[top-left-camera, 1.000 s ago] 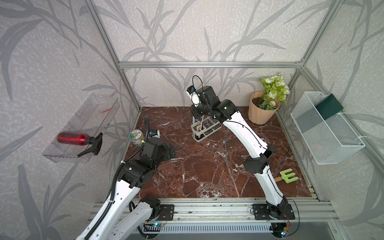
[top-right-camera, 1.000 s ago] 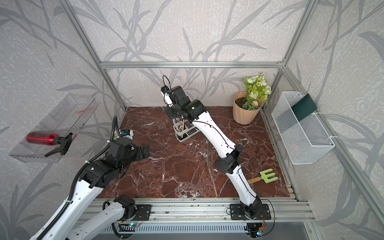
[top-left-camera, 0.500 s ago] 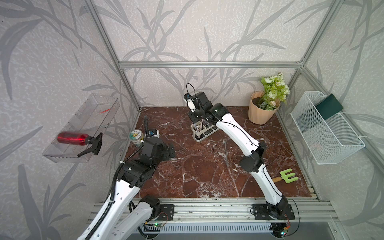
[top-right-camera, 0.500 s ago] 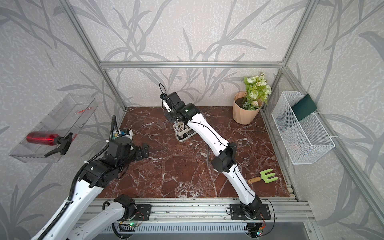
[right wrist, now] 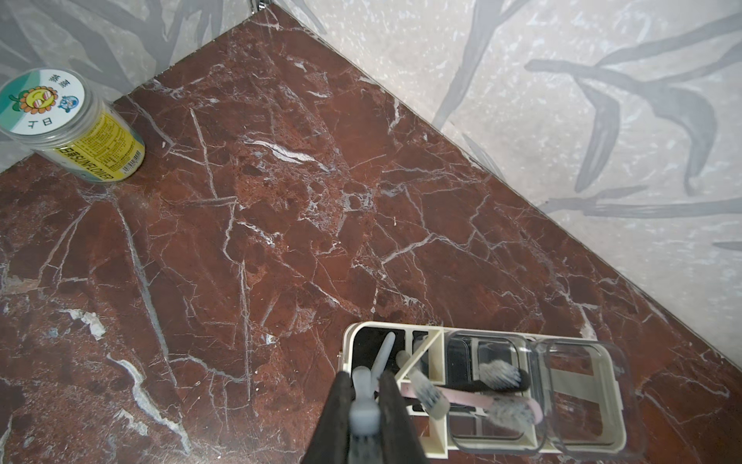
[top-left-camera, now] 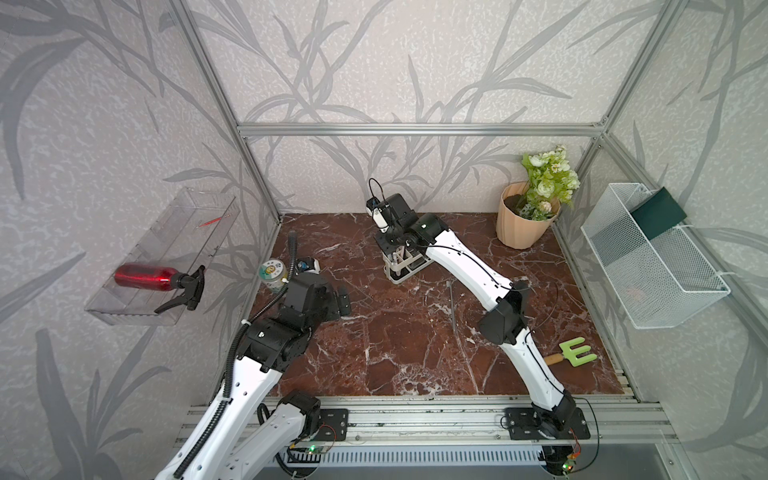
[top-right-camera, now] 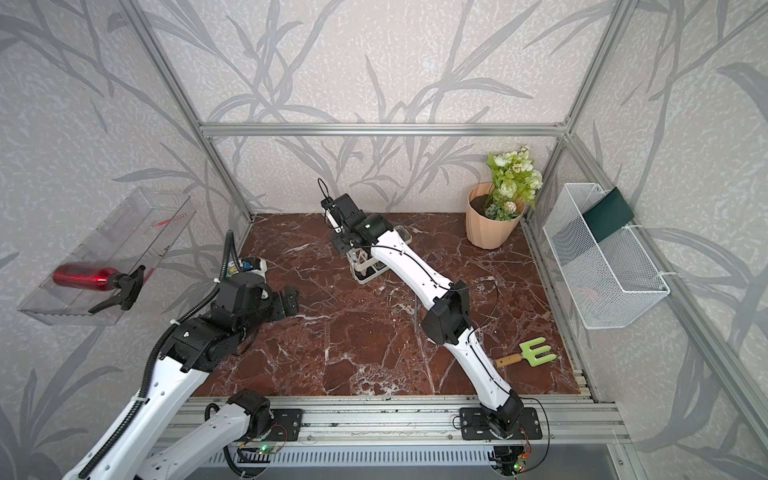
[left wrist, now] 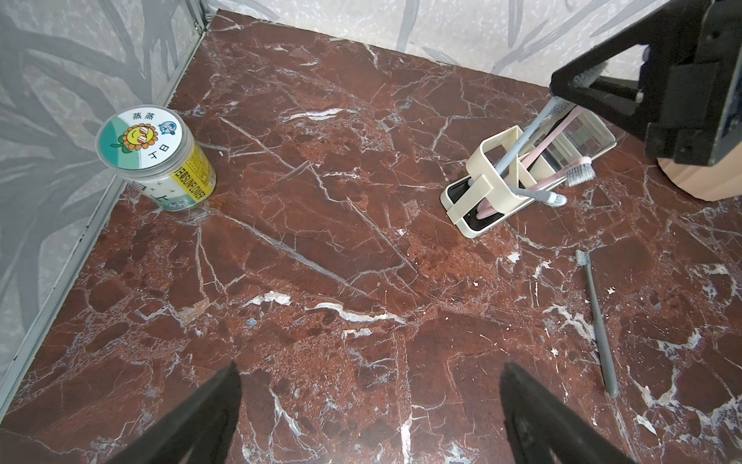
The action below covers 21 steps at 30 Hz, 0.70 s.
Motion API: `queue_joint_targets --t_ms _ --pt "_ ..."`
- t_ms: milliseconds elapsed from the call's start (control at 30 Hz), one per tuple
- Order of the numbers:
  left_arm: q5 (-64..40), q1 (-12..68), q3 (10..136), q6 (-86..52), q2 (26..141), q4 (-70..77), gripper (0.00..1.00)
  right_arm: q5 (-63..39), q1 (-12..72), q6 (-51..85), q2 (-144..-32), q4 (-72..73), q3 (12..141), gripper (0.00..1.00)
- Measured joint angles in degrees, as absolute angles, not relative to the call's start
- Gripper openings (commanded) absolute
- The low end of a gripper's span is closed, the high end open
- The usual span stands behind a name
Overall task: Place the toothbrush into the toothbrush holder
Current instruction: Place the toothbrush in the toothbrush holder.
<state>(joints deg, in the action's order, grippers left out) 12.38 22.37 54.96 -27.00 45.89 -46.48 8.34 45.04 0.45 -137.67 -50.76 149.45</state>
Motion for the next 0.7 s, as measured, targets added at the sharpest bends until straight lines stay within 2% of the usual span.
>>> queue_joint_targets --t_ms 367,533,700 --pt "11.90 21.93 54.96 -26.98 46.68 -46.48 0.99 6.76 43.86 3.36 -137.97 -50.41 147.02 0.00" --pt "11.84 21.65 54.96 -26.96 46.76 -46.48 0.99 6.48 43.86 3.44 -137.97 -50.46 146.69 0.09" --pt "11.73 21.56 54.96 -26.96 46.76 -46.48 0.99 6.42 43.81 3.64 -137.97 -50.50 146.45 0.12"
